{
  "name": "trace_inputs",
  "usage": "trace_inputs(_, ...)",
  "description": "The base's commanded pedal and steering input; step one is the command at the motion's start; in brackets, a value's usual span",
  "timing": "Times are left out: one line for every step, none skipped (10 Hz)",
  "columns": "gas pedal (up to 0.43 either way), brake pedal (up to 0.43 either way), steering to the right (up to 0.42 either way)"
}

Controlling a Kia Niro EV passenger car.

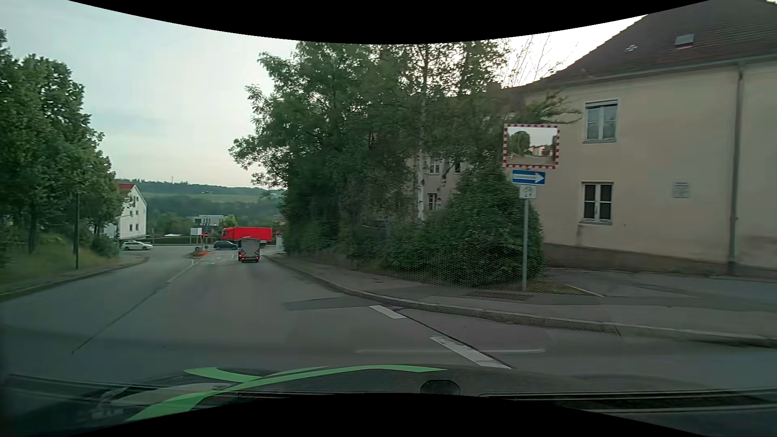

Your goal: Follow the waypoints while adhering to traffic rules and regulations

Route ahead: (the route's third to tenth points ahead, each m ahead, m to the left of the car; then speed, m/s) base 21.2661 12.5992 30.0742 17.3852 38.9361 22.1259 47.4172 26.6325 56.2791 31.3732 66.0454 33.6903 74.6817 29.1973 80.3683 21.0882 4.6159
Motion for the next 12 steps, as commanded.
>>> trace_inputs(0.028, 0.0, -0.376)
trace_inputs(0.028, 0.0, -0.36)
trace_inputs(0.028, 0.0, -0.34)
trace_inputs(0.028, 0.0, -0.322)
trace_inputs(0.028, 0.0, -0.31)
trace_inputs(0.028, 0.0, -0.293)
trace_inputs(0.028, 0.0, -0.272)
trace_inputs(0.028, 0.0, -0.252)
trace_inputs(0.028, 0.0, -0.207)
trace_inputs(0.028, 0.0, -0.173)
trace_inputs(0.028, 0.0, -0.132)
trace_inputs(0.028, 0.0, -0.11)
